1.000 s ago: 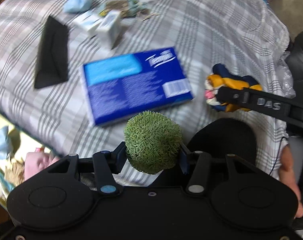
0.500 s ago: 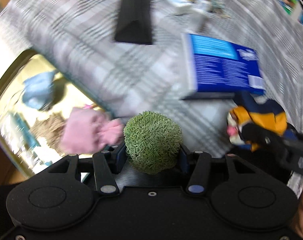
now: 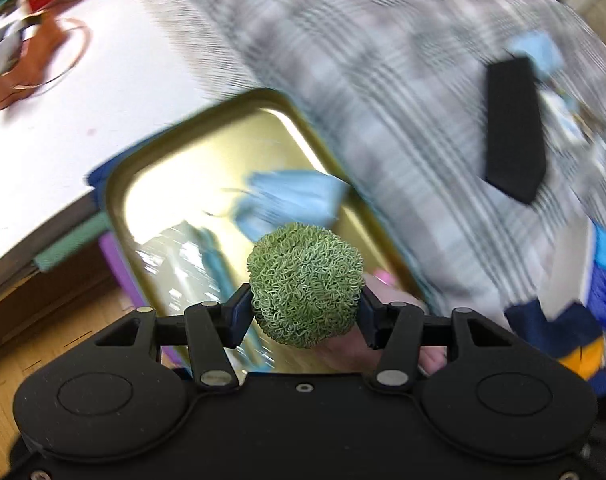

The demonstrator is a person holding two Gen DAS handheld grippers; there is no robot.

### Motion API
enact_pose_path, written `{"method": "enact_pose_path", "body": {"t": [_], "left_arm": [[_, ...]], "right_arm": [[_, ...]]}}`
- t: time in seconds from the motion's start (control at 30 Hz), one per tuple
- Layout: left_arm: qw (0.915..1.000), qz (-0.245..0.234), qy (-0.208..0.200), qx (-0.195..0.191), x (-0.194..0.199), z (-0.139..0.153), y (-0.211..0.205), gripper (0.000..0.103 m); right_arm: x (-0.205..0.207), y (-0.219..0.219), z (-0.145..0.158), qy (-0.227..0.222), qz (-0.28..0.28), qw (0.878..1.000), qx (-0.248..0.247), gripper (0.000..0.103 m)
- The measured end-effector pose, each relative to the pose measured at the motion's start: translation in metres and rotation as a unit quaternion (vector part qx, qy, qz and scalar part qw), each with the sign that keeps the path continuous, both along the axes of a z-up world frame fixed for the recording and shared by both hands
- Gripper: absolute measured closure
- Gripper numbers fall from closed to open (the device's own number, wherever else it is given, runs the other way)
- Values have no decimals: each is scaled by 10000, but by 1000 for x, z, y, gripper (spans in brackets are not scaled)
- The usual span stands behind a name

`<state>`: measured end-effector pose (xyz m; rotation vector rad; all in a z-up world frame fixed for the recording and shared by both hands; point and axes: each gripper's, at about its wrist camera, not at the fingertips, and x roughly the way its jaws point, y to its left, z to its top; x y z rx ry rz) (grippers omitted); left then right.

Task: Organize soft objects
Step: 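Carry the bundle and green ball to the gold tray and open both grippers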

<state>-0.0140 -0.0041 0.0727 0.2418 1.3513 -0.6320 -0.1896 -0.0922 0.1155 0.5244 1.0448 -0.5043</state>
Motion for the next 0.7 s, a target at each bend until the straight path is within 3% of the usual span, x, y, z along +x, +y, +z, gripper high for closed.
{"method": "enact_pose_path", "body": {"t": [0.27, 0.4, 0.7], "left_arm": [[9981, 576, 8, 225, 52, -25, 14, 50], [9972, 705, -71, 244, 65, -32, 16, 40], [9969, 701, -41, 360, 64, -39, 16, 37]], "right_arm": [[57, 13, -15, 44, 337, 9994, 115, 42], [79, 15, -21, -131, 419, 9989, 141, 32], [76, 5, -22, -168, 303, 9994, 13, 33]]}}
